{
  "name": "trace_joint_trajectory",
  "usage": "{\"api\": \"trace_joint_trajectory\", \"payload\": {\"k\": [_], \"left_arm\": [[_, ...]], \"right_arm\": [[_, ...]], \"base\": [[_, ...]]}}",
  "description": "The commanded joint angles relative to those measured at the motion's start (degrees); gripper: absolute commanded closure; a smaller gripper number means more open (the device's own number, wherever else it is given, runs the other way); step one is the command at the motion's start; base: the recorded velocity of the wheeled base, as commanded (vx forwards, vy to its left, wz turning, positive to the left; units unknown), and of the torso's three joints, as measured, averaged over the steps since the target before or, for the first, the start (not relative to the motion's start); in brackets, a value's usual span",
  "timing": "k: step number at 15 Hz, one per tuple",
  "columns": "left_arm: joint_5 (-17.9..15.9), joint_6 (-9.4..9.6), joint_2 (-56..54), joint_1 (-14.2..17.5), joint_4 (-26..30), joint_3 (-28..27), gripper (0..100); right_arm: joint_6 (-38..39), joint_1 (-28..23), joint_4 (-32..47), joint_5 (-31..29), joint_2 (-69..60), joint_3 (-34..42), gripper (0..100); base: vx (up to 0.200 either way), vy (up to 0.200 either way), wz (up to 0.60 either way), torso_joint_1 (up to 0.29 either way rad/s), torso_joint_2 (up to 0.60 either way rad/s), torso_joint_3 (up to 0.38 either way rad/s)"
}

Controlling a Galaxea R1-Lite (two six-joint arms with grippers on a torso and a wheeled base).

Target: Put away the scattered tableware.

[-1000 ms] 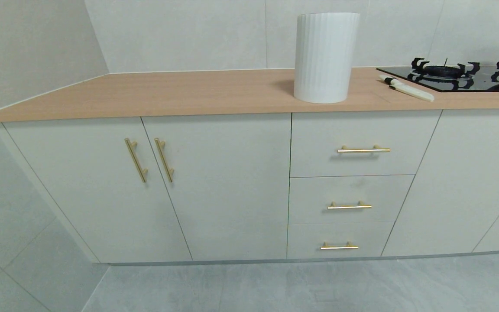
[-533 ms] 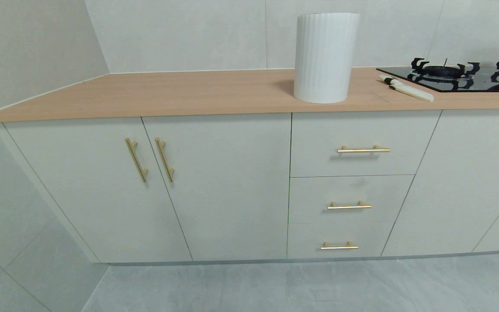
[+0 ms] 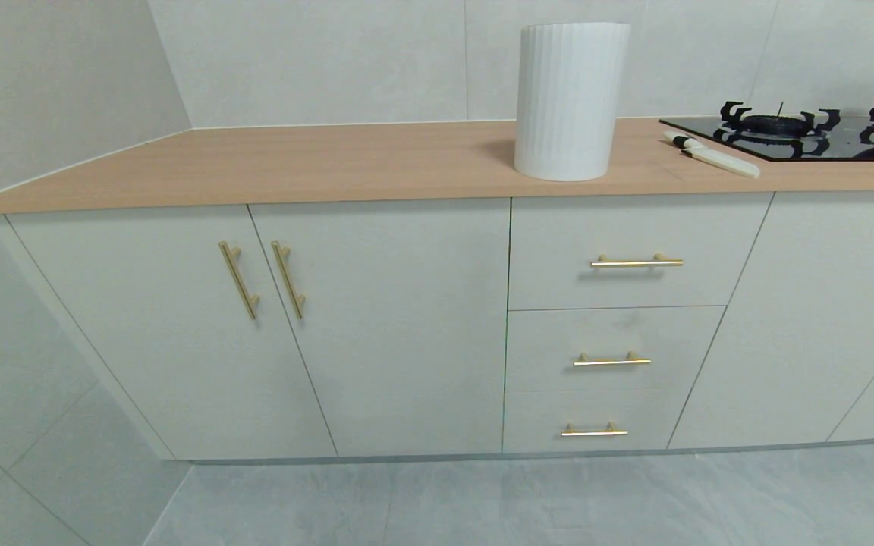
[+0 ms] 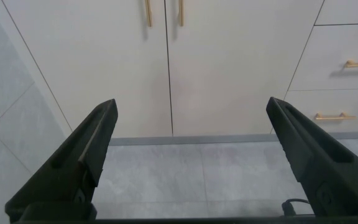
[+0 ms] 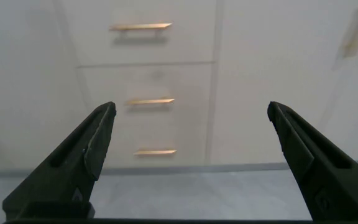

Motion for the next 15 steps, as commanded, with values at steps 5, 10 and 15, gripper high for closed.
{"api": "trace_joint_trajectory", "payload": {"k": [5, 10, 15], "left_arm": [[0.0, -0.01, 0.0, 0.0, 0.0, 0.0, 0], [0.0, -0.01, 0.0, 0.0, 0.0, 0.0, 0], [0.1, -0.01, 0.0, 0.0, 0.0, -0.1, 0]], "right_arm": [[1.6, 0.0, 4.0, 2.6, 0.2, 0.3, 0], [1.3, 0.3, 4.8, 2.7, 1.6, 0.0, 0], [-0.9, -0.1, 6.6, -0.4, 0.3, 0.3, 0]], "base": [[0.000, 0.000, 0.00, 0.000, 0.00, 0.000], [0.000, 0.000, 0.00, 0.000, 0.00, 0.000], [0.000, 0.000, 0.00, 0.000, 0.00, 0.000]]}}
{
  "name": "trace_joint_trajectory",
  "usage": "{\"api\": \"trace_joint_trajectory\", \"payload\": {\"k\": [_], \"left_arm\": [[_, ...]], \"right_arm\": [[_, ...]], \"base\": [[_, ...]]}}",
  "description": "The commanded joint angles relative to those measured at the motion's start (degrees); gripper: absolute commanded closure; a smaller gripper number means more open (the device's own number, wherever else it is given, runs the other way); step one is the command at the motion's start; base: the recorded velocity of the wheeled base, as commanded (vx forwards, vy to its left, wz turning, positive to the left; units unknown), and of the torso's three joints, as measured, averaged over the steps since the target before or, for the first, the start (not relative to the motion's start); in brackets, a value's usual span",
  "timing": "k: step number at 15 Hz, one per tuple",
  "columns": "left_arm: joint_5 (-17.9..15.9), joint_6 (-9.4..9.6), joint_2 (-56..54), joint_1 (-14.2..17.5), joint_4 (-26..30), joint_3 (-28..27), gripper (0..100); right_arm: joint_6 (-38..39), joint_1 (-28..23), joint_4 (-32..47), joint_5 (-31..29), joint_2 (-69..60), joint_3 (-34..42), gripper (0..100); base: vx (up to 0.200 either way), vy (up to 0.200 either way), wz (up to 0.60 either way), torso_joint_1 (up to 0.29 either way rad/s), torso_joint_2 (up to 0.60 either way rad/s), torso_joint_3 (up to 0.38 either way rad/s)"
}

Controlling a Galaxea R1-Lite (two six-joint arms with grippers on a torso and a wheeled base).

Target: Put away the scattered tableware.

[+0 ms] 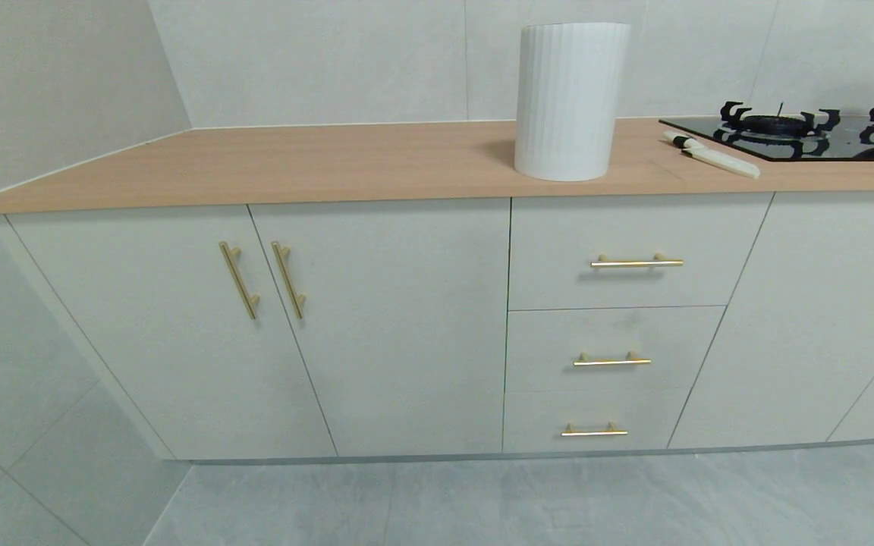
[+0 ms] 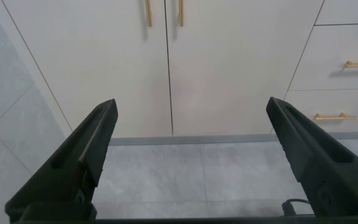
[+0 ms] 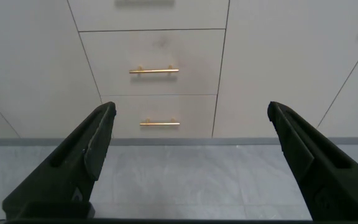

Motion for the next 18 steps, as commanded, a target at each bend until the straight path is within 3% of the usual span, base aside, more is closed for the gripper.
{"api": "trace_joint_trajectory", "payload": {"k": [1, 12, 18], "left_arm": [[-0.1, -0.01, 0.0, 0.0, 0.0, -0.1, 0], [-0.1, -0.10, 0.0, 0.0, 0.0, -0.1, 0], [-0.1, -0.19, 0.0, 0.0, 0.0, -0.1, 0]], "right_arm": [[-0.3, 0.1, 0.1, 0.5, -0.1, 0.1, 0], [0.2, 0.1, 0.1, 0.5, -0.1, 0.0, 0], [0.2, 0.1, 0.1, 0.5, -0.1, 0.1, 0]], "base": [[0.000, 0.000, 0.00, 0.000, 0.00, 0.000], [0.000, 0.000, 0.00, 0.000, 0.00, 0.000], [0.200, 0.000, 0.00, 0.003, 0.00, 0.002]]}}
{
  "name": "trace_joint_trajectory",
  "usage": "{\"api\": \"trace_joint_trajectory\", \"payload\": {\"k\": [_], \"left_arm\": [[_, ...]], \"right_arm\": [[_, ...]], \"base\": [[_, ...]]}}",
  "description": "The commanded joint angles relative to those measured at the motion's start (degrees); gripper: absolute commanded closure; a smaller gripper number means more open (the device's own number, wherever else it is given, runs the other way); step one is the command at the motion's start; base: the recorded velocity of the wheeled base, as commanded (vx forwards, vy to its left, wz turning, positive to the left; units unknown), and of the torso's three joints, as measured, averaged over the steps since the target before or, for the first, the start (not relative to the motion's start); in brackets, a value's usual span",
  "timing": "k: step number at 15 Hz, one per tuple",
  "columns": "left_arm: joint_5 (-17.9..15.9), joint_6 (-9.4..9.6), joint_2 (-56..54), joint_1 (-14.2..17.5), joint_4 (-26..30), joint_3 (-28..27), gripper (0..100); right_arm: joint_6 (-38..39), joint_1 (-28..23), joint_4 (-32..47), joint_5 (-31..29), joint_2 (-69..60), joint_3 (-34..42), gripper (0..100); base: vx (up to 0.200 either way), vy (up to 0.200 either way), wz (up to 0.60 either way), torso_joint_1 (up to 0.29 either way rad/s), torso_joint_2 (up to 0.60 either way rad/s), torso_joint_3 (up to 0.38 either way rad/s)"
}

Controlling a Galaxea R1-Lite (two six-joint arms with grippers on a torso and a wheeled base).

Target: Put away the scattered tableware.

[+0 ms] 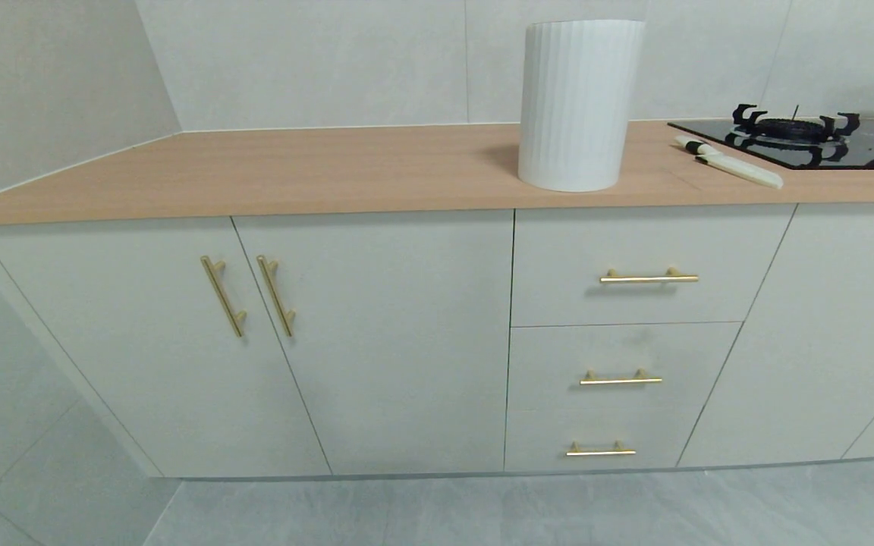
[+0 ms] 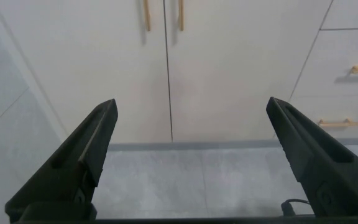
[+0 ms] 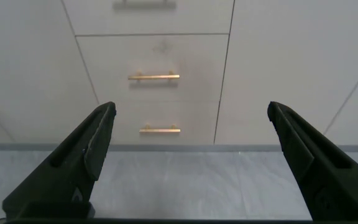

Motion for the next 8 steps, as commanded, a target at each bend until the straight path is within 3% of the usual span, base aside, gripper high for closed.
{"api": "trace_joint_trajectory", "payload": {"k": [1, 8], "left_arm": [[0.0, -0.04, 0.0, 0.0, 0.0, 0.0, 0], [0.1, -0.04, 0.0, 0.0, 0.0, 0.0, 0]], "right_arm": [[0.0, 0.0, 0.0, 0.0, 0.1, 0.0, 0], [0.0, 0.0, 0.0, 0.0, 0.1, -0.1, 0]], "base": [[0.200, 0.000, 0.00, 0.007, 0.00, 0.007], [0.200, 0.000, 0.00, 0.003, 0.00, 0.002]]}}
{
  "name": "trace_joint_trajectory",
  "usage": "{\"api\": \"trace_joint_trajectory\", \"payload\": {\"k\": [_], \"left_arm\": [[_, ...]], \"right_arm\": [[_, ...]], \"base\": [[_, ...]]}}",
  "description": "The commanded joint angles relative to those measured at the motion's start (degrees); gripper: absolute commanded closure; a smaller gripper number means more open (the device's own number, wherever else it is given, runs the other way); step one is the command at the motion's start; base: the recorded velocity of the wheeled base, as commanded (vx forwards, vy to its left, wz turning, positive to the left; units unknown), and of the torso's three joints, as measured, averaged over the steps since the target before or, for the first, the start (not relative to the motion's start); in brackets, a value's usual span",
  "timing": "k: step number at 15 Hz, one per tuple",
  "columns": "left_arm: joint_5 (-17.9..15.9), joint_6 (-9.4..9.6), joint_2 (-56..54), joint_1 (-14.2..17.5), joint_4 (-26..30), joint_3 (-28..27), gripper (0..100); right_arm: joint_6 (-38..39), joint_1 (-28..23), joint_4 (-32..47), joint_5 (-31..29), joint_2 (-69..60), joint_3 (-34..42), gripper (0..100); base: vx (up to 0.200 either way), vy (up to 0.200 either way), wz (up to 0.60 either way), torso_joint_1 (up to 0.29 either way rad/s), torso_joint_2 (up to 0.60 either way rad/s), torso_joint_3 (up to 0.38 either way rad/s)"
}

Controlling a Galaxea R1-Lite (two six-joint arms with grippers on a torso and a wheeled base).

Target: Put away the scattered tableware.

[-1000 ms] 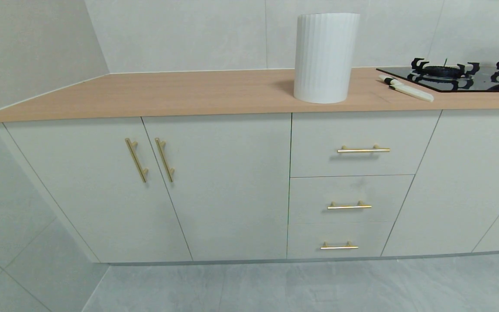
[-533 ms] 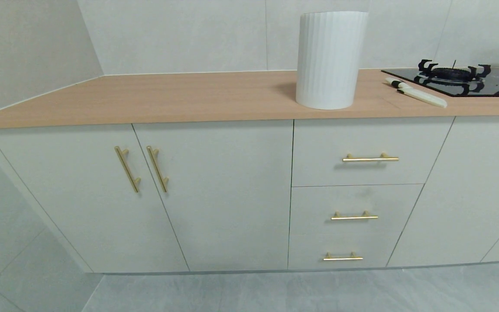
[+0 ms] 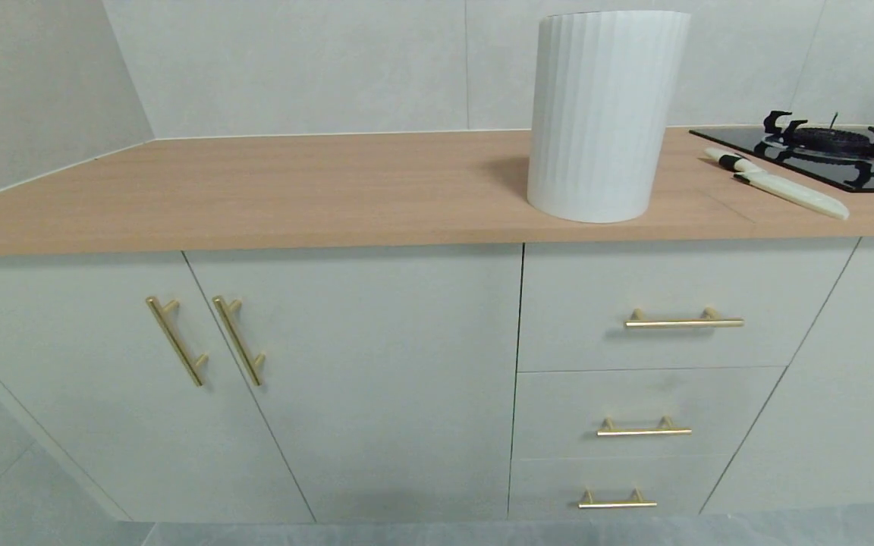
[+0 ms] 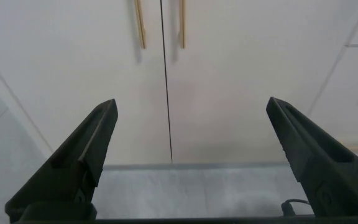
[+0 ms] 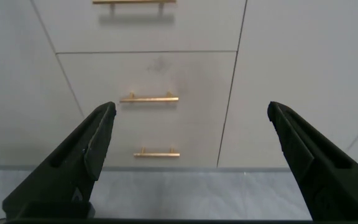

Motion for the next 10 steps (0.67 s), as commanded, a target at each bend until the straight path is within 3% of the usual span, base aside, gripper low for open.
{"api": "trace_joint_trajectory", "payload": {"k": [1, 8, 10], "left_arm": [[0.0, -0.01, 0.0, 0.0, 0.0, 0.0, 0], [-0.1, -0.01, 0.0, 0.0, 0.0, 0.0, 0], [0.0, -0.01, 0.0, 0.0, 0.0, 0.0, 0]], "right_arm": [[-0.1, 0.0, 0.0, 0.0, 0.1, -0.1, 0], [0.1, 0.0, 0.0, 0.0, 0.1, -0.1, 0], [0.1, 0.0, 0.0, 0.0, 0.1, -0.1, 0]], "base": [[0.200, 0.000, 0.00, 0.002, 0.00, 0.002], [0.200, 0.000, 0.00, 0.002, 0.01, 0.003], [0.000, 0.000, 0.00, 0.000, 0.00, 0.000]]}}
